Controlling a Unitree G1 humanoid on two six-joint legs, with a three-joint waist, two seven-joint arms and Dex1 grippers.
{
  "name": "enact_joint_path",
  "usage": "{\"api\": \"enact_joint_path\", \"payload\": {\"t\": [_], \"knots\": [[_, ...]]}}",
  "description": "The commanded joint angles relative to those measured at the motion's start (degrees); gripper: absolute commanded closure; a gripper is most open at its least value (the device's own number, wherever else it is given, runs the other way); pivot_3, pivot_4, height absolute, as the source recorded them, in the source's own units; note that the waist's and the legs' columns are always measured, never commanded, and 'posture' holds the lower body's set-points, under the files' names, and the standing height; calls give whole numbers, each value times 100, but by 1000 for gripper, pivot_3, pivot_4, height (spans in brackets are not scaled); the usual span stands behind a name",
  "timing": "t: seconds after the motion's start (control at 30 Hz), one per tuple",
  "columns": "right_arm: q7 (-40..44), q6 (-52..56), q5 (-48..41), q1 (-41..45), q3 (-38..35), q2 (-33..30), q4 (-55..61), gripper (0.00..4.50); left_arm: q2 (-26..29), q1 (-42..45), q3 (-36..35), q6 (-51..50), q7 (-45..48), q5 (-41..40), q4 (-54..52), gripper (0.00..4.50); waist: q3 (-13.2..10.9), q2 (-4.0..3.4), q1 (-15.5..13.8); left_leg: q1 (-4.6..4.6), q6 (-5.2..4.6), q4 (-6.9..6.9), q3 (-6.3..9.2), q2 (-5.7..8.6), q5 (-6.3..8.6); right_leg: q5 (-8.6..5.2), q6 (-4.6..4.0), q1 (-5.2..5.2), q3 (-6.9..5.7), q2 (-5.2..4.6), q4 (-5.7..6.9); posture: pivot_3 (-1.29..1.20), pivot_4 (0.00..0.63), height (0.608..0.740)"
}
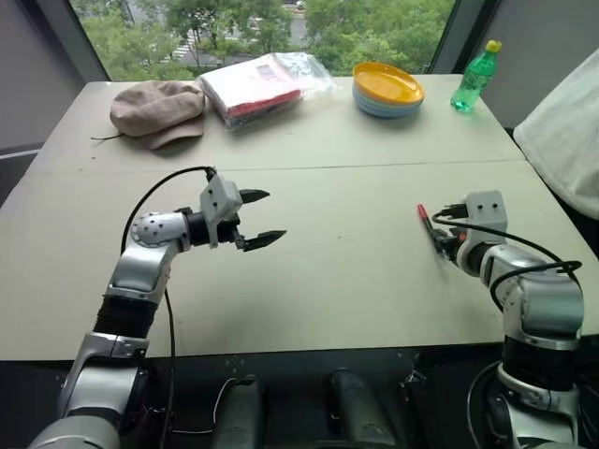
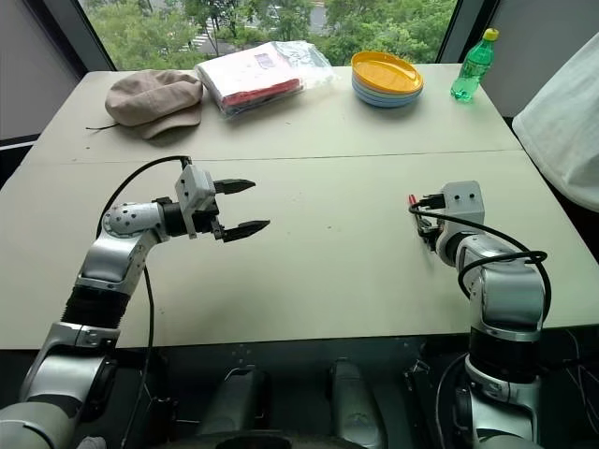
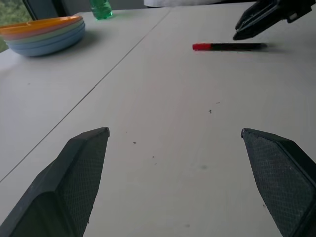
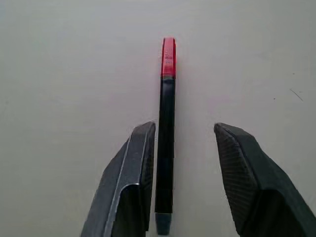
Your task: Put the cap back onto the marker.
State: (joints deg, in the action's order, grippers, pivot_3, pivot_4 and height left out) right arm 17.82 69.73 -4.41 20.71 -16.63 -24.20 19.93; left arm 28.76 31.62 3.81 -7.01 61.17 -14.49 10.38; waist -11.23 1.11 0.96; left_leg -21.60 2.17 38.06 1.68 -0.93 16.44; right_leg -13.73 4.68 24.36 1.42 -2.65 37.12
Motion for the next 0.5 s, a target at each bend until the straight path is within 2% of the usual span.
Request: {"api": "enact_joint_path", "payload": {"t": [0.03, 0.07, 0.23, 0.5], "knots": [[-23, -144, -112, -31, -40, -77, 56, 499, 106, 78, 20, -154, 201, -158, -256, 0, 0, 0, 5, 0, 0, 0, 0, 0, 0, 0, 0, 0, 0, 0, 0, 0, 150, 740], [42, -146, -143, -60, 11, -174, 82, 40, 139, 81, 22, -245, 283, -194, -300, 0, 0, 0, 7, 0, 0, 0, 1, 0, 0, 0, 0, 0, 0, 0, 0, 0, 150, 740], [557, -91, -411, -74, 147, -944, 374, 40, 233, 117, 11, -507, 554, -342, -435, 0, 0, 0, 5, 0, 0, -1, 0, 0, 0, 0, 0, 0, 0, 0, -2, 0, 150, 740], [2016, 21, -1154, -354, -116, -3145, 1108, 40, 211, 224, 28, -550, 747, -386, -277, 0, 0, 0, -12, -3, -2, -1, 0, 0, 1, -2, 1, -1, -1, 1, -12, 0, 150, 740]]}}
